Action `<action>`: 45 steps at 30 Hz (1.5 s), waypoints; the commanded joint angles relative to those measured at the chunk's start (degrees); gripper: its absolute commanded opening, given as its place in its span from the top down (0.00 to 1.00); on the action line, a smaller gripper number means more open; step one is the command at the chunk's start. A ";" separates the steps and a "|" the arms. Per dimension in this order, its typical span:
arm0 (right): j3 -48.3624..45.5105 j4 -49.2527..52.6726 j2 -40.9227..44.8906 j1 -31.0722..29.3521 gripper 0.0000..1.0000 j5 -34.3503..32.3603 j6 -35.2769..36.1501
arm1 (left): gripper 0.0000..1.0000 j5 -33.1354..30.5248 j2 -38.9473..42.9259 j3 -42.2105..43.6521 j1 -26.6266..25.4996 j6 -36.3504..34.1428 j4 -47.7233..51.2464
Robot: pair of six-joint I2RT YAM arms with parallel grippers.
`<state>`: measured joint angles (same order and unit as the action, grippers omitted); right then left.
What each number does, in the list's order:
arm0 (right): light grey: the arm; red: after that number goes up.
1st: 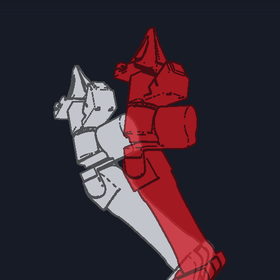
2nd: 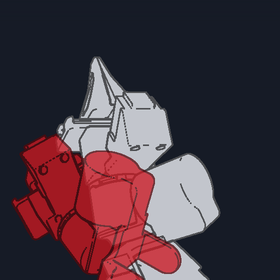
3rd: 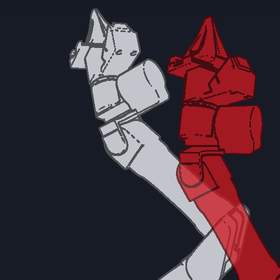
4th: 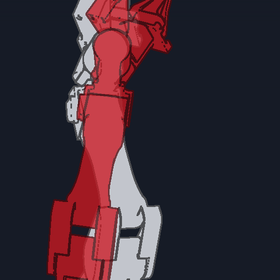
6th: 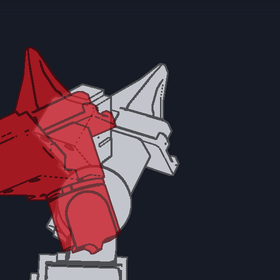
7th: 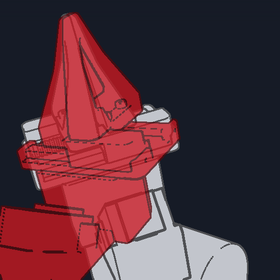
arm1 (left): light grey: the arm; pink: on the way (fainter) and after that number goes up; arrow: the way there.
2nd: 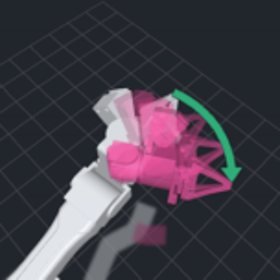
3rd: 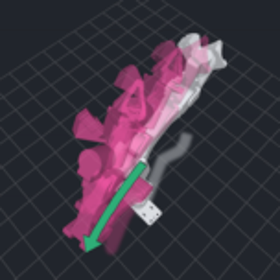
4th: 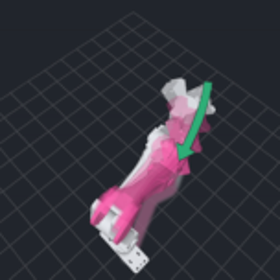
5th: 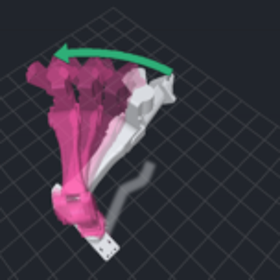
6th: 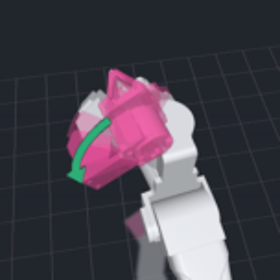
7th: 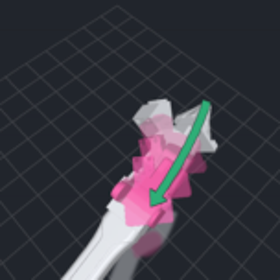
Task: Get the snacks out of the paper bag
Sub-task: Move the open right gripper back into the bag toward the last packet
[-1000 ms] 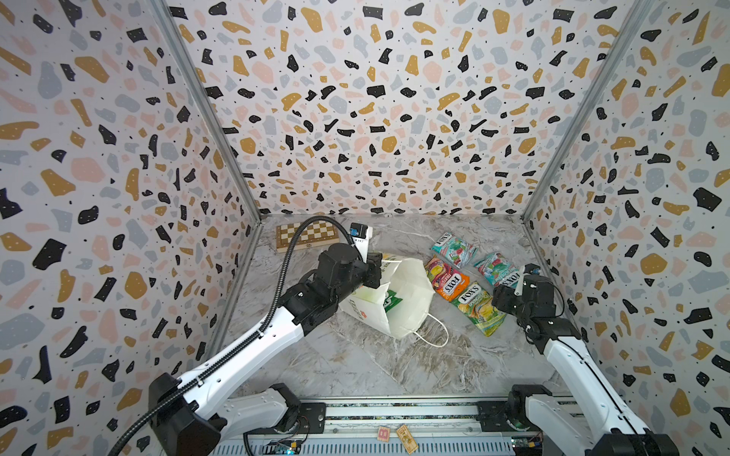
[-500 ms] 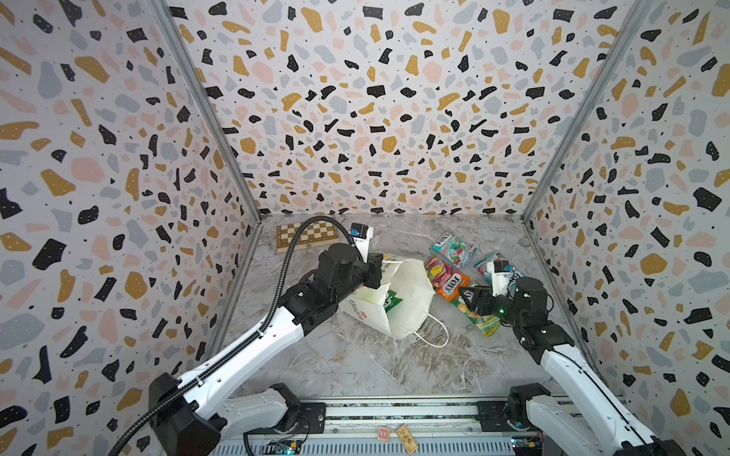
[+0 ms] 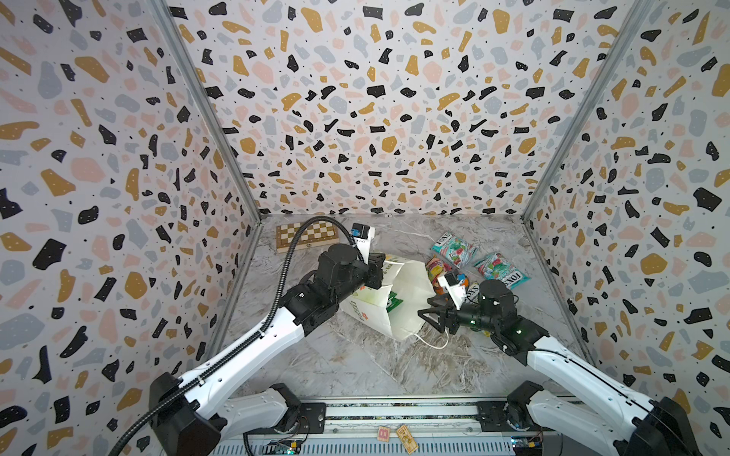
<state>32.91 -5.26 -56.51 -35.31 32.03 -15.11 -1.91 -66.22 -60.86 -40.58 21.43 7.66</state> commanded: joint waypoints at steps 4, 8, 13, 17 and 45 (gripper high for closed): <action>5.39 -1.18 -7.97 -6.10 0.34 -7.17 2.74 | 1.00 0.82 1.17 0.46 -0.10 -1.22 -2.91; 8.27 -0.26 -14.44 -8.34 0.36 -12.44 2.47 | 1.00 1.03 1.35 0.42 -0.12 -1.28 -3.01; 12.28 1.09 -21.27 -9.66 0.37 -16.05 1.61 | 1.00 1.45 1.53 0.53 -0.12 -1.44 -2.96; 14.90 0.72 -25.11 -10.21 0.37 -18.25 0.11 | 1.00 1.82 1.62 0.68 -0.11 -1.55 -3.00; 22.72 -2.69 -38.50 -10.26 0.40 -23.18 -19.49 | 1.00 3.93 0.87 0.09 -0.12 -1.55 -2.83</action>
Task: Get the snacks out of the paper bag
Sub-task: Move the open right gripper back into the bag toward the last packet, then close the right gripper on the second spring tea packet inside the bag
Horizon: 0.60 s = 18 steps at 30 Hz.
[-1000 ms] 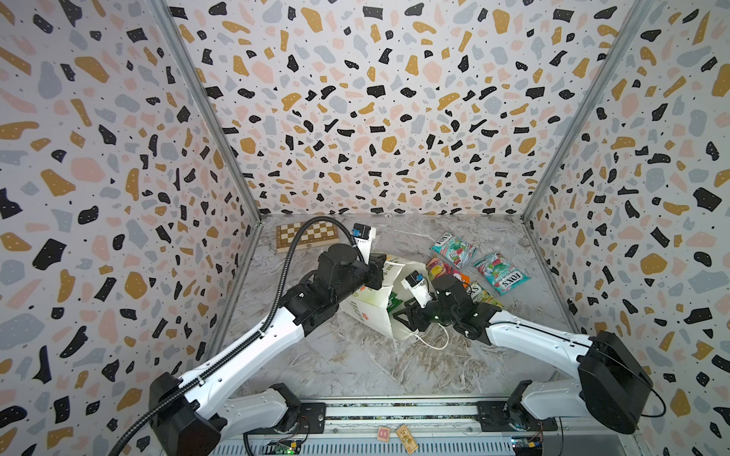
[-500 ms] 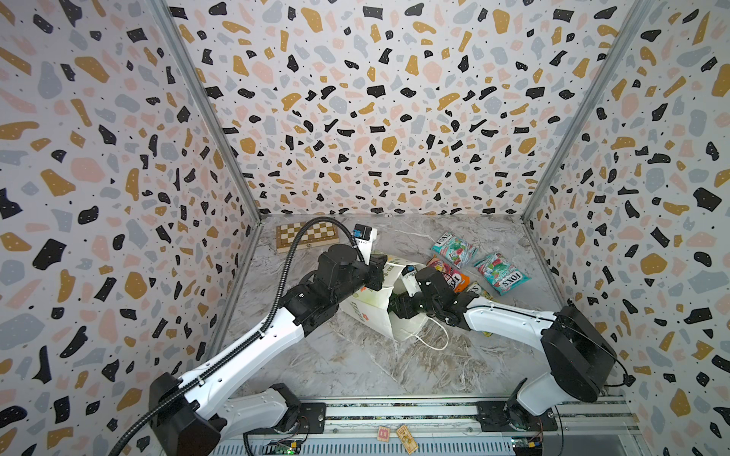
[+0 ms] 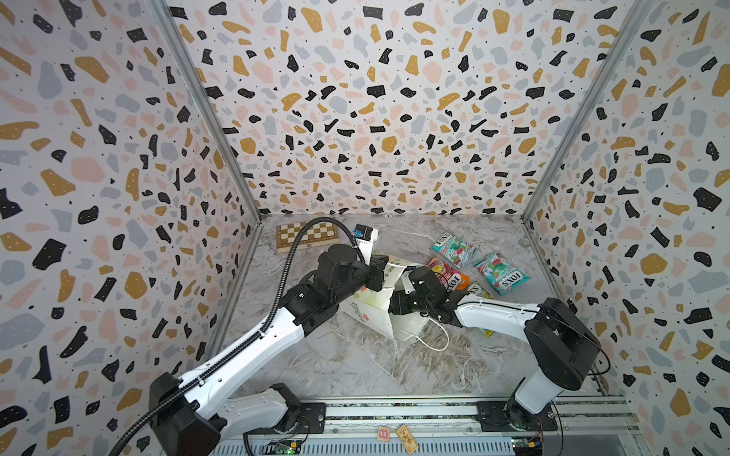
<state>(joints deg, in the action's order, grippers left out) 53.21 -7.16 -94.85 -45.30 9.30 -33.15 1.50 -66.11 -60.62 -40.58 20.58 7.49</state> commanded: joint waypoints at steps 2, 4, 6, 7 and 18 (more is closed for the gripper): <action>2.84 -0.75 -0.98 -0.23 0.40 -0.02 -2.15 | 1.00 0.61 0.72 -0.15 -0.12 -0.71 -2.65; 3.29 -0.58 -1.72 -0.21 0.41 0.16 -3.15 | 1.00 0.70 0.69 -0.18 -0.11 -0.71 -2.65; 3.71 -0.57 -2.37 -0.23 0.41 0.40 -4.26 | 1.00 0.79 0.65 -0.20 -0.10 -0.78 -2.65; 3.61 -0.95 -2.51 -0.23 0.41 0.59 -4.95 | 1.00 0.79 0.63 -0.15 -0.12 -0.80 -2.65; 1.47 -9.07 -4.48 -0.14 0.39 4.23 -13.61 | 1.00 1.32 0.07 -0.59 -0.09 -0.80 -2.53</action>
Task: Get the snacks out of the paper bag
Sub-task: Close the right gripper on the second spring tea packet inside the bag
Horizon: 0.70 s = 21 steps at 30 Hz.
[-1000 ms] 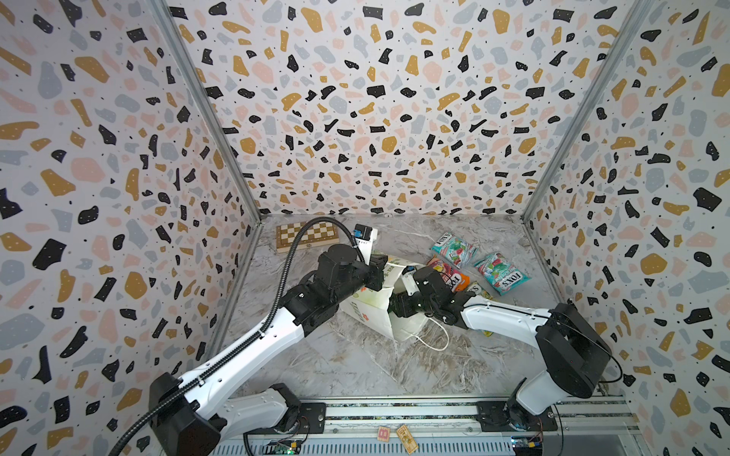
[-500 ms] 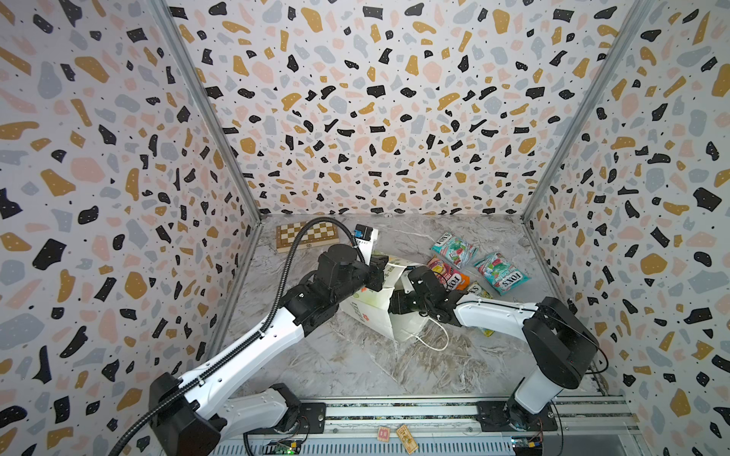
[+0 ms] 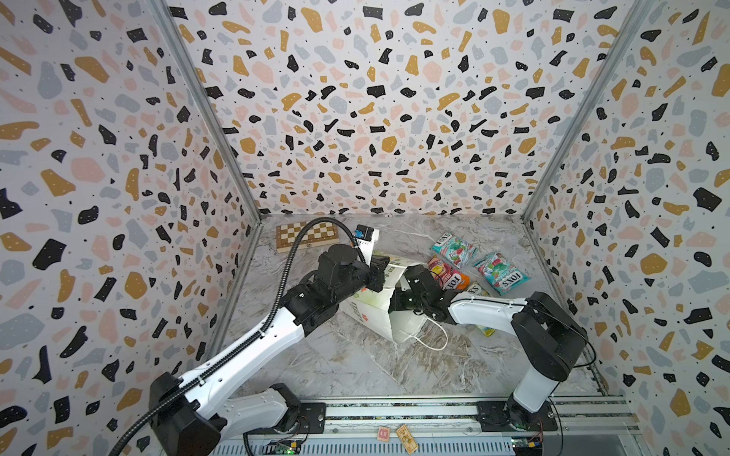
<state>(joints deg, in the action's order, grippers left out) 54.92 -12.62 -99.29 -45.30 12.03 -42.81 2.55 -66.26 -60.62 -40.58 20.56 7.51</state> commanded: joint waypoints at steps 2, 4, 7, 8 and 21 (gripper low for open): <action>-1.12 -5.72 -0.28 -0.18 0.42 1.49 -5.76 | 1.00 0.44 0.25 -0.59 -0.09 -0.78 -2.50; -1.55 -6.85 -0.62 -0.23 0.43 1.21 -7.34 | 1.00 0.51 0.25 -0.54 -0.12 -0.76 -2.59; -1.80 -7.76 -1.31 -0.23 0.43 0.33 -8.94 | 1.00 0.70 0.25 -0.50 -0.12 -0.78 -2.59; -2.09 -8.55 -1.52 -0.26 0.43 0.15 -9.42 | 1.00 0.70 0.33 -0.50 -0.12 -0.78 -2.56; -3.09 -12.07 -1.89 -0.58 1.00 1.38 -8.47 | 1.00 -1.69 1.03 -0.22 -0.12 -0.84 -1.55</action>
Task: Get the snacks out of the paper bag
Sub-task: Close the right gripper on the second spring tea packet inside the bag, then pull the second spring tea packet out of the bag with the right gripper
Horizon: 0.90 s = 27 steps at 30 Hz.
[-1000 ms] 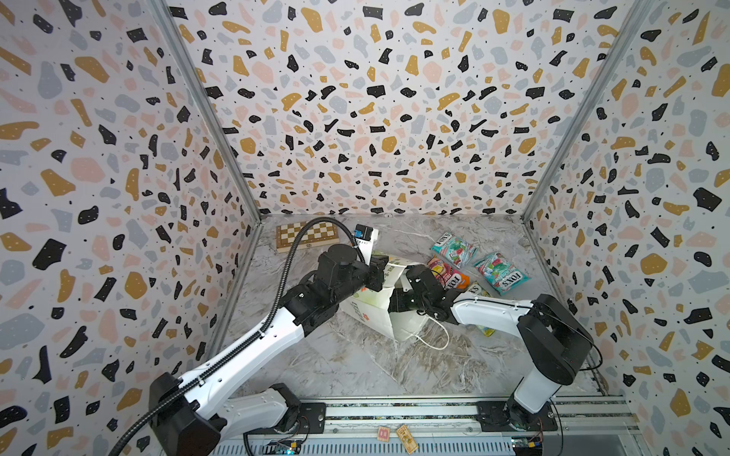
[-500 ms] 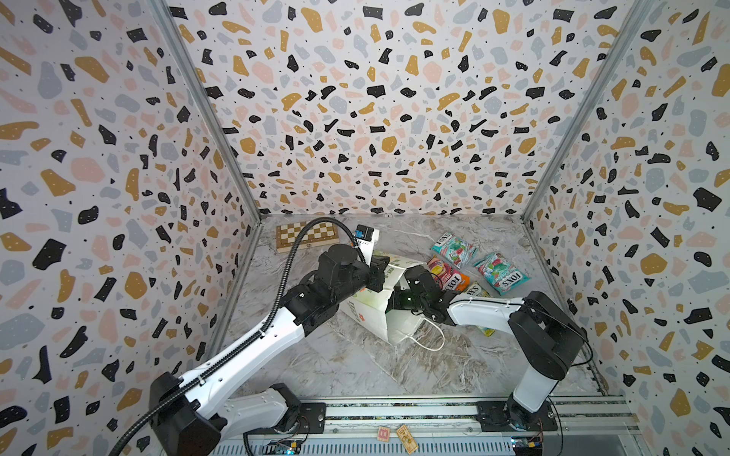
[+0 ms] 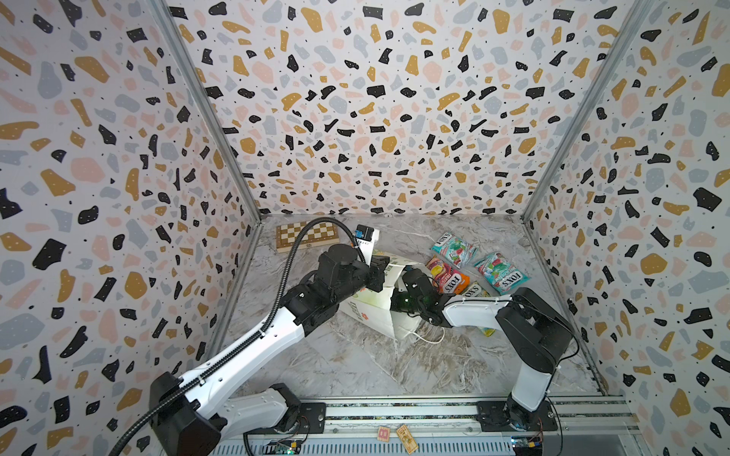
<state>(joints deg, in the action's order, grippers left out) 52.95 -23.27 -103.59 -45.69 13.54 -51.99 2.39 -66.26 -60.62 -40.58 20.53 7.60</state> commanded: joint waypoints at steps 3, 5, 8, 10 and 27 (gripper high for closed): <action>-1.92 -2.25 4.73 -0.11 1.00 0.20 2.40 | 1.00 -2.88 1.04 -0.07 -0.12 -0.76 -1.11; -2.40 -2.44 6.34 -0.14 1.00 0.52 3.64 | 1.00 -3.67 0.99 0.04 -0.12 -0.67 -1.00; -3.40 -1.94 9.33 -0.10 1.00 0.41 5.04 | 1.00 -4.94 1.03 0.07 -0.12 -0.67 -0.76; -4.18 -1.80 11.31 -0.14 1.00 0.52 5.83 | 1.00 -6.30 1.02 0.22 -0.05 -0.69 -0.27; -6.59 13.15 31.83 -0.10 1.00 -1.31 19.47 | 1.00 -11.36 1.21 0.51 -0.12 -0.43 1.11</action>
<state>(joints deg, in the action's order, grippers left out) 45.28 -14.59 -75.92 -45.76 13.56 -37.78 -6.90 -66.24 -60.62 -40.60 20.56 9.32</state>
